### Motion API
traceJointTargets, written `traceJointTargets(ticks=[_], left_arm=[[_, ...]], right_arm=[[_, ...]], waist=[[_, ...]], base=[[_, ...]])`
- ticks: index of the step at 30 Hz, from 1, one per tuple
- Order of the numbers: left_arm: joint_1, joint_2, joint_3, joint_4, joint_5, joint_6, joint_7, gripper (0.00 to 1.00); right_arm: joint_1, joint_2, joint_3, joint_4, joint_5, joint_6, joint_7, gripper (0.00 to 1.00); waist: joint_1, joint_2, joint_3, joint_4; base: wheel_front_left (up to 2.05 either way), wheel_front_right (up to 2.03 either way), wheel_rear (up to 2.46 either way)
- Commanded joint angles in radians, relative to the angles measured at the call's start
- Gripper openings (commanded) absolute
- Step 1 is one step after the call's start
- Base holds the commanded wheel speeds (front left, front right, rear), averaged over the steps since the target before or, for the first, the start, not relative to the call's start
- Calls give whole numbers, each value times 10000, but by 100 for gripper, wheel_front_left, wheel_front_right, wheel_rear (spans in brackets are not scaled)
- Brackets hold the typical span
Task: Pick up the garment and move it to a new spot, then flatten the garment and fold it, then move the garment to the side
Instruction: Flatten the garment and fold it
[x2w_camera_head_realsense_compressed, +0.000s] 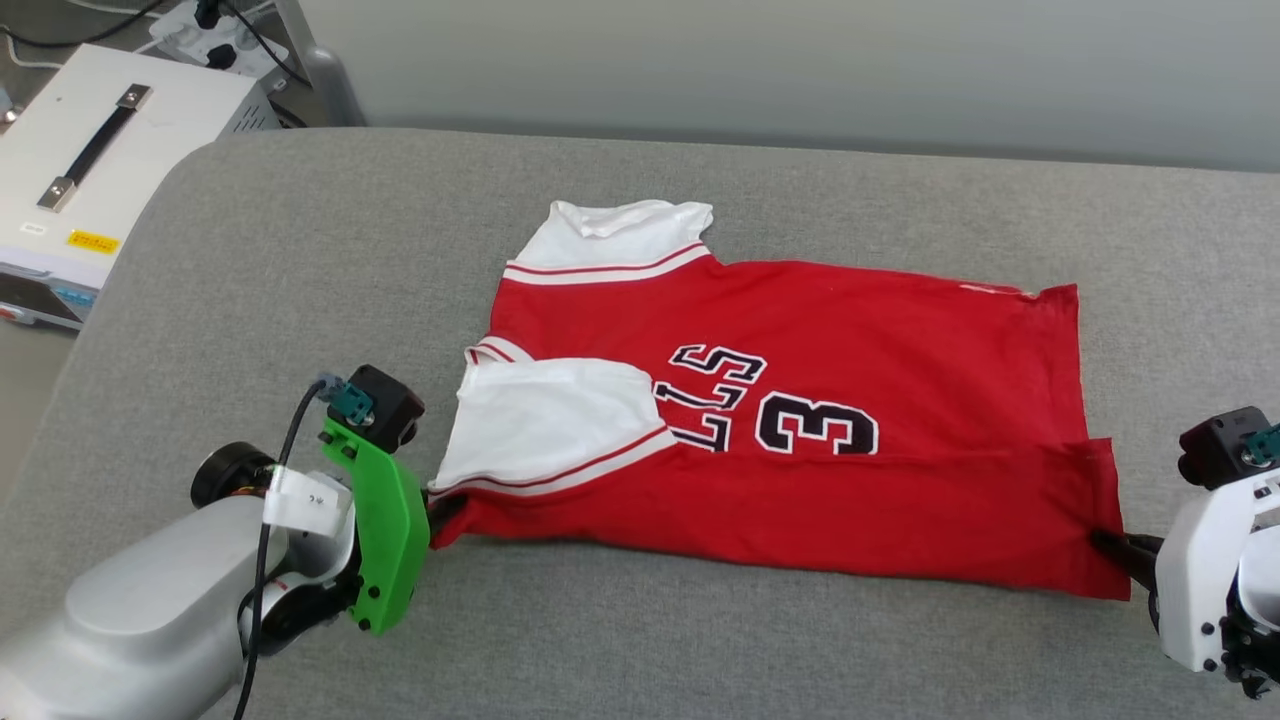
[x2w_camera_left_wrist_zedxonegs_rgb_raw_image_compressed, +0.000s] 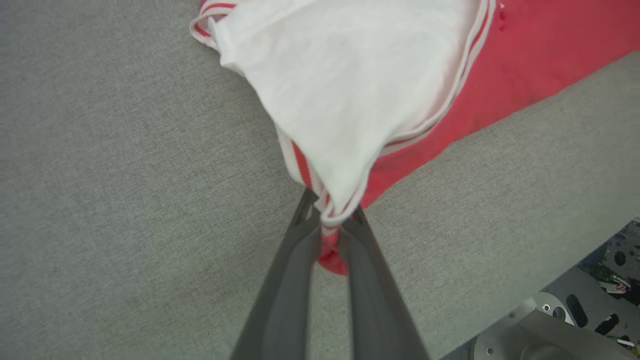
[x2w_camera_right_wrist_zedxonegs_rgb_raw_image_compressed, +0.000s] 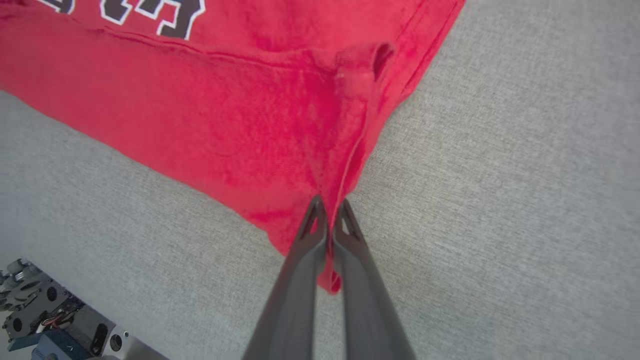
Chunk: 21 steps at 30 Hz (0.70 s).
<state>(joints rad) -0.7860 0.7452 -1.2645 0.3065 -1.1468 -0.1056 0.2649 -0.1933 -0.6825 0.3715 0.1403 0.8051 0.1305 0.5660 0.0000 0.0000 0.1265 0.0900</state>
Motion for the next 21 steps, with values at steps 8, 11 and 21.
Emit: traceJointTargets(ticks=[8, 11, 21], left_arm=[[975, 1004, -40, -1895, 92, 687, 140, 0], [1235, 1098, -48, -2153, 34, 883, 111, 0], [1535, 838, -40, -1537, -62, 1004, -41, 0]], right_arm=[[1911, -417, -1331, -1493, 160, 2, 307, 0], [2303, -271, -1741, -1678, 194, 2, 510, 0], [2089, 333, -2033, -1291, -314, 2, 1034, 0]], waist=[[0, 0, -457, 29], [0, 0, -349, -4], [0, 0, 453, -117]], base=[[0, 0, 0], [0, 0, 0], [0, 0, 0]])
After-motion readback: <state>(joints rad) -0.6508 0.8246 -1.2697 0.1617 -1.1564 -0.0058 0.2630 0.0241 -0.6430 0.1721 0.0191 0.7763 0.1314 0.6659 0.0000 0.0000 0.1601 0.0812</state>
